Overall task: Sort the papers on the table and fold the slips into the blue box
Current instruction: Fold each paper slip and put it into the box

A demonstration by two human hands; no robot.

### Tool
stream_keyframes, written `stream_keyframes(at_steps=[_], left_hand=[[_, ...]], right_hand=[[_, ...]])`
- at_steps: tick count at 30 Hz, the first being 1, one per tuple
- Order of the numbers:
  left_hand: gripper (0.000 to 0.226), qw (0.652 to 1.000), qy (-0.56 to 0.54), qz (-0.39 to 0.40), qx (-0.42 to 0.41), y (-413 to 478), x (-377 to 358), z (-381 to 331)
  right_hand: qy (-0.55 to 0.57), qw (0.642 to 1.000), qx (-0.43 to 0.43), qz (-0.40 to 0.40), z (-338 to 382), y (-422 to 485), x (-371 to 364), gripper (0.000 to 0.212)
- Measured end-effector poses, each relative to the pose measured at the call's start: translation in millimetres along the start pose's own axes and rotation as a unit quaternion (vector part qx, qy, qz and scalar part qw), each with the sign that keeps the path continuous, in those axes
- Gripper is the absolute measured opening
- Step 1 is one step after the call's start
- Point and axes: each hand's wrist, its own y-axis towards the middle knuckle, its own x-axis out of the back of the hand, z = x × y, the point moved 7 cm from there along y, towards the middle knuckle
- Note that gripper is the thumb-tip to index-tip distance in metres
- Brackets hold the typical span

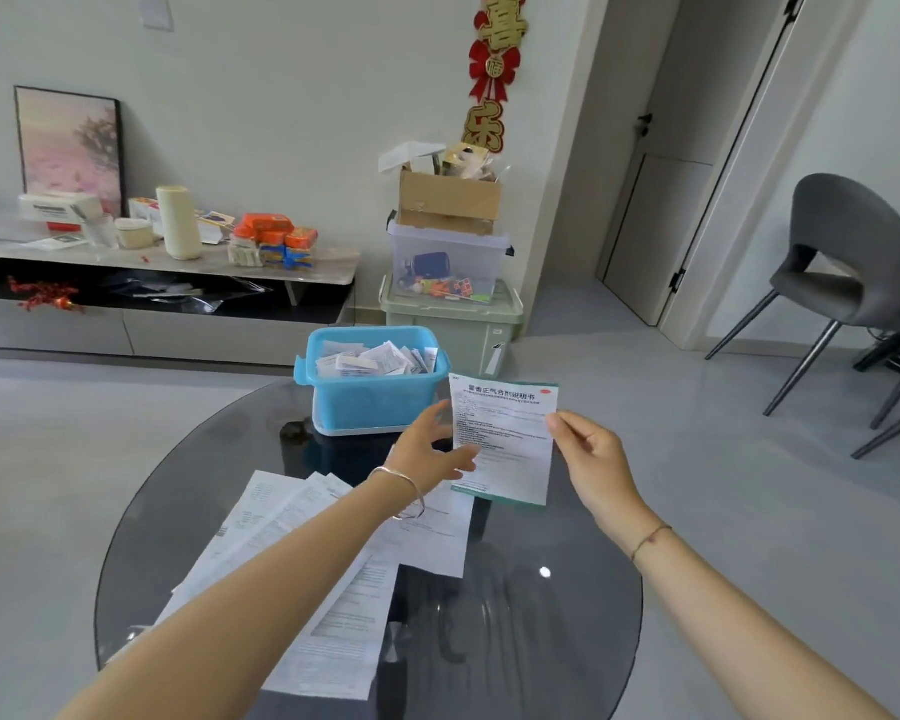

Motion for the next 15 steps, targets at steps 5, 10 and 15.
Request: stream_keyframes(at_steps=[5, 10, 15], left_hand=[[0.017, 0.983, 0.100, -0.038, -0.146, -16.3, -11.7, -24.8], [0.019, 0.939, 0.276, 0.010, -0.205, -42.8, -14.1, 5.3], [0.046, 0.836, 0.496, 0.149, -0.180, -60.6, -30.1, 53.7]], right_hand=[[-0.138, 0.985, 0.093, 0.054, 8.2, -22.1, 17.8, 0.029], [-0.327, 0.908, 0.212, 0.157, -29.6, -56.4, 8.2, 0.055], [-0.406, 0.847, 0.164, 0.300, -82.7, -82.8, -8.3, 0.073]])
